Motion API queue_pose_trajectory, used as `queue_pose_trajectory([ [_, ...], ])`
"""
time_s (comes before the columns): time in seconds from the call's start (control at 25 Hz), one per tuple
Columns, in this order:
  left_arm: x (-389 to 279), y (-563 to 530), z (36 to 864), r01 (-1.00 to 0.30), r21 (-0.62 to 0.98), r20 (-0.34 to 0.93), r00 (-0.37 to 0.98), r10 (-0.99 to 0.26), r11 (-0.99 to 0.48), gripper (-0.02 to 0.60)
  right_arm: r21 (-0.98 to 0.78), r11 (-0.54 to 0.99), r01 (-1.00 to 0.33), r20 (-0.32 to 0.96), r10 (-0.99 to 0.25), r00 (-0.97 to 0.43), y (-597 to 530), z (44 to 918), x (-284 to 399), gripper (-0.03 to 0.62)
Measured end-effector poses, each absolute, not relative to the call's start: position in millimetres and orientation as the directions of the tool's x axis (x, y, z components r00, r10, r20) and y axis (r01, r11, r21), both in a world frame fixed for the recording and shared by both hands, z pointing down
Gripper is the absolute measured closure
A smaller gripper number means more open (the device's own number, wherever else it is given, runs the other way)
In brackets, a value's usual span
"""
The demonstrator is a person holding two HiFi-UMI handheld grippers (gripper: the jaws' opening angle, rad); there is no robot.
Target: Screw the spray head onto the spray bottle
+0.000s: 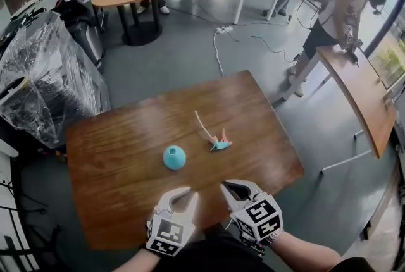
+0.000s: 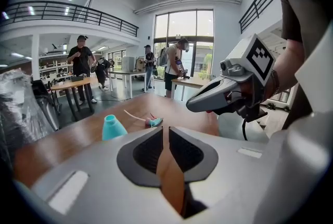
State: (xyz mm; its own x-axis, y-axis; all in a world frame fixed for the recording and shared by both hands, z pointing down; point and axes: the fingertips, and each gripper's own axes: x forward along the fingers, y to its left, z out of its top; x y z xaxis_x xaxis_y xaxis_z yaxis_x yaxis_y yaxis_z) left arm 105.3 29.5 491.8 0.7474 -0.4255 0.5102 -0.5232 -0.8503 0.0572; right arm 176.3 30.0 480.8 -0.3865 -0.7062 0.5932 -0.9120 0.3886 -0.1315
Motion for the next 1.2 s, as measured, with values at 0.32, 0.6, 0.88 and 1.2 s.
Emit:
queue_pose_trajectory([
  [0.32, 183, -23, 536, -0.575, 0.001, 0.592, 0.660, -0.463, -0.818, 0.534, -0.190, 0.479, -0.857, 0.632, -0.608, -0.480, 10, 503, 228, 0.602],
  [0.6, 206, -63, 585, -0.593, -0.038, 0.672, 0.581, -0.459, -0.805, 0.529, -0.214, 0.514, -0.831, 0.643, -0.566, -0.516, -8, 518, 247, 0.602],
  [0.88, 212, -76, 626, -0.574, -0.056, 0.739, 0.527, -0.420, -0.817, 0.520, -0.231, 0.535, -0.813, 0.649, -0.537, -0.538, -14, 527, 245, 0.602],
  [1.2, 215, -87, 645, -0.567, -0.058, 0.769, 0.499, -0.399, -0.822, 0.517, -0.235, 0.534, -0.812, 0.662, -0.524, -0.536, -18, 531, 252, 0.602],
])
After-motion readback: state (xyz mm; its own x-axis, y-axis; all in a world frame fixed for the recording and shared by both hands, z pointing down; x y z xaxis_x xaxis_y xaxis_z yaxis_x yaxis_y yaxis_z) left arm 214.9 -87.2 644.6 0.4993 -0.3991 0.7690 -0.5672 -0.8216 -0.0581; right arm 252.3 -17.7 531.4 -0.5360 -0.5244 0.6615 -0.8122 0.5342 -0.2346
